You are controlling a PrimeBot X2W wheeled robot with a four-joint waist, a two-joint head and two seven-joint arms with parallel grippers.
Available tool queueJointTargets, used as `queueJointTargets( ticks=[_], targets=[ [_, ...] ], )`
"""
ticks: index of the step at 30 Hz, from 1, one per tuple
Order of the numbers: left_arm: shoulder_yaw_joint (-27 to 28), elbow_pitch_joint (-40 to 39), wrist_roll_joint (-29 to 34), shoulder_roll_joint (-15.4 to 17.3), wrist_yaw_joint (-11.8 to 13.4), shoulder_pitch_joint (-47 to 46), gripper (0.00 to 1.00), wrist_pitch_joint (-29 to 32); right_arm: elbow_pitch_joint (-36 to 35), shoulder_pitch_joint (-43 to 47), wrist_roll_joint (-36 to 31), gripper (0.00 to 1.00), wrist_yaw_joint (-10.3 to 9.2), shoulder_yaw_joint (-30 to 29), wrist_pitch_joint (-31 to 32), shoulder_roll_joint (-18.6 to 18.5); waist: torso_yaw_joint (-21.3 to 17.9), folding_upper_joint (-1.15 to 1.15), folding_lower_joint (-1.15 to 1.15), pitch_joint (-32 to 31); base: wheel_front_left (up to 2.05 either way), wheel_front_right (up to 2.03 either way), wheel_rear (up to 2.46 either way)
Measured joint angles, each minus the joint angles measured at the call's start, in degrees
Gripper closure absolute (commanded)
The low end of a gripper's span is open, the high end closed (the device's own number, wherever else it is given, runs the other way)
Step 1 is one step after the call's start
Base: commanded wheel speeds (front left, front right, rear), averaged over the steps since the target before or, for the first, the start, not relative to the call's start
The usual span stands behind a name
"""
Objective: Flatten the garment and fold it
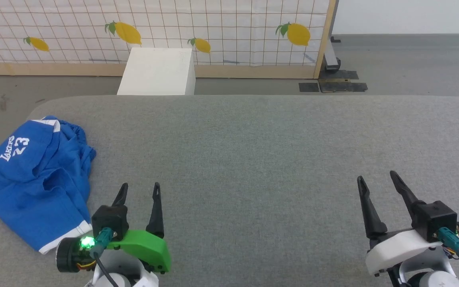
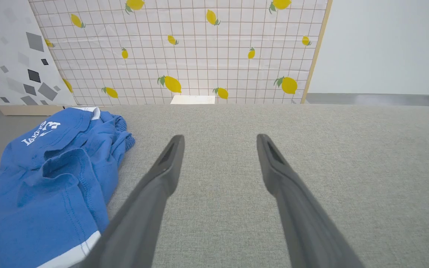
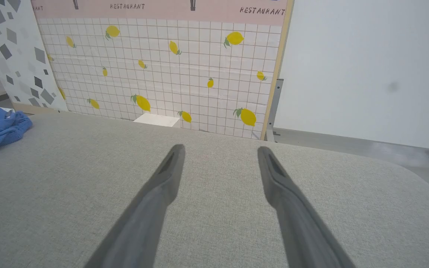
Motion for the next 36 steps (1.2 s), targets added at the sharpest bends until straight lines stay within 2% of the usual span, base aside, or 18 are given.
queueJointTargets(
  ticks=[36],
  targets=[
    [-2.21,2.93,-2.69,0.0,2.04,-1.86,0.0,-4.2,1.0,-0.04,1.86,0.0,0.0,-1.77,-4.31,0.0,0.56,0.0,0.0,0.04,0.0,0.0,0.0]
  ],
)
